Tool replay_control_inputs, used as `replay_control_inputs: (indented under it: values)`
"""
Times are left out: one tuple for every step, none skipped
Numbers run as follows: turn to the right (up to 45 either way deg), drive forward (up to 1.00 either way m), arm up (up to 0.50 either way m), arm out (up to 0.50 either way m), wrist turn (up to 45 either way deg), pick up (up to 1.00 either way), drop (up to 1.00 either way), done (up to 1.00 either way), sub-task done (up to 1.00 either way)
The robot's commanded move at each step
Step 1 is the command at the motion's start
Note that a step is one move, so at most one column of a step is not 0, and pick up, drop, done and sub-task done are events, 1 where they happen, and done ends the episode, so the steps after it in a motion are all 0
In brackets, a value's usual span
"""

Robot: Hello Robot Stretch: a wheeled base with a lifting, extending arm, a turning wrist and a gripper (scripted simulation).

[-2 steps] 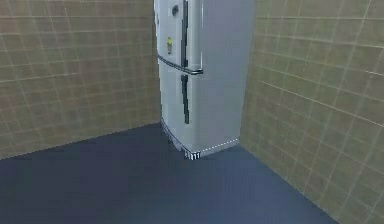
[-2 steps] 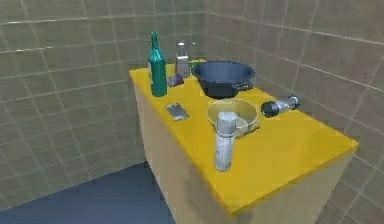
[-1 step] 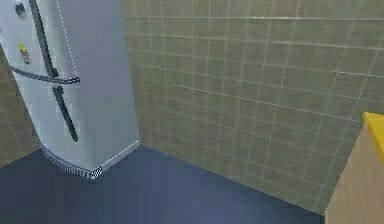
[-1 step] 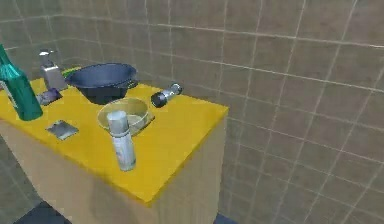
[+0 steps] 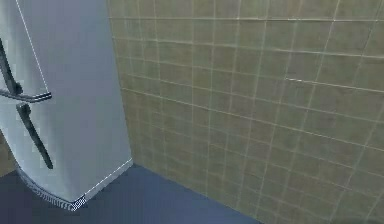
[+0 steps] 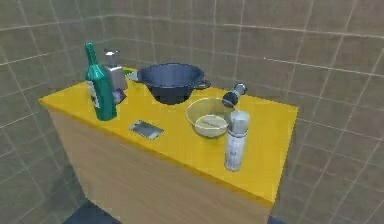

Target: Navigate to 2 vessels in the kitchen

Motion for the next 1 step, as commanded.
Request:
replay_control_inputs:
  values:
    - [45.0,0.00,0.00,0.00,0.0,0.00,0.00,0.00,0.00]
